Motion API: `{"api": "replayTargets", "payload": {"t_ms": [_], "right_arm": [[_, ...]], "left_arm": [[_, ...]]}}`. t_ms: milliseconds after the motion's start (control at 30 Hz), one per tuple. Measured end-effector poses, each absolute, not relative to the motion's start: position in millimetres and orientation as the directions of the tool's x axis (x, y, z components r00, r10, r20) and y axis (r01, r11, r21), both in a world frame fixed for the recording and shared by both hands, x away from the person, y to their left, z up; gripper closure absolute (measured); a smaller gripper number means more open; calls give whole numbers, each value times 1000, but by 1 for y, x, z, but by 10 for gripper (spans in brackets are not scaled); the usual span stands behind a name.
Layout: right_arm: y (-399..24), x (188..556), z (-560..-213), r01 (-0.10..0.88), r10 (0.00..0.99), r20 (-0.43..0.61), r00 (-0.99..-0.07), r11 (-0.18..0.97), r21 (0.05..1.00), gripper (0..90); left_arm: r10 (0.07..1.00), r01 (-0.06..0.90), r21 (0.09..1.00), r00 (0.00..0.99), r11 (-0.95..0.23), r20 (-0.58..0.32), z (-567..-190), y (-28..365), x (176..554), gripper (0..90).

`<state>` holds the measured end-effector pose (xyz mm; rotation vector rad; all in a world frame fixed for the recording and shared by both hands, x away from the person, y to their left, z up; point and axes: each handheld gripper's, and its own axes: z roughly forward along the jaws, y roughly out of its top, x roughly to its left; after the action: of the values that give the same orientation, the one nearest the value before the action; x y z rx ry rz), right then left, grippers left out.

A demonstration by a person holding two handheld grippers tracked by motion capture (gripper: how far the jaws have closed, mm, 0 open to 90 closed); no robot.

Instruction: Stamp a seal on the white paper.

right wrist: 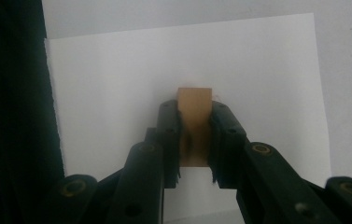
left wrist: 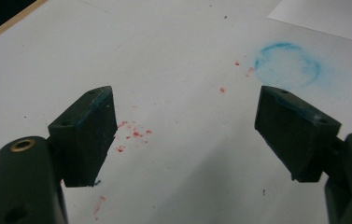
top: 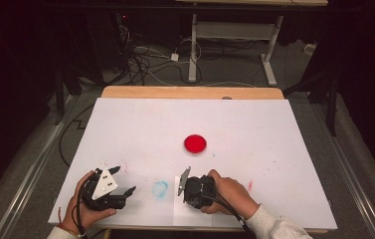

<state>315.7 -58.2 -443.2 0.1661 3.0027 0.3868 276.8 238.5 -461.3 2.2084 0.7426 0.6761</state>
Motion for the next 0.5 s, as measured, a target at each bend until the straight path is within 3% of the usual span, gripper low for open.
{"api": "replayTargets", "payload": {"t_ms": [333,500], "right_arm": [[-61,313,-443,90,123,-107,-987,958,274,761],[-67,314,-428,97,146,-119,-982,933,347,760]], "left_arm": [[670,305,746,701,-592,245,-460,238,275,205],[671,302,748,699,-591,247,-460,239,275,205]]}}
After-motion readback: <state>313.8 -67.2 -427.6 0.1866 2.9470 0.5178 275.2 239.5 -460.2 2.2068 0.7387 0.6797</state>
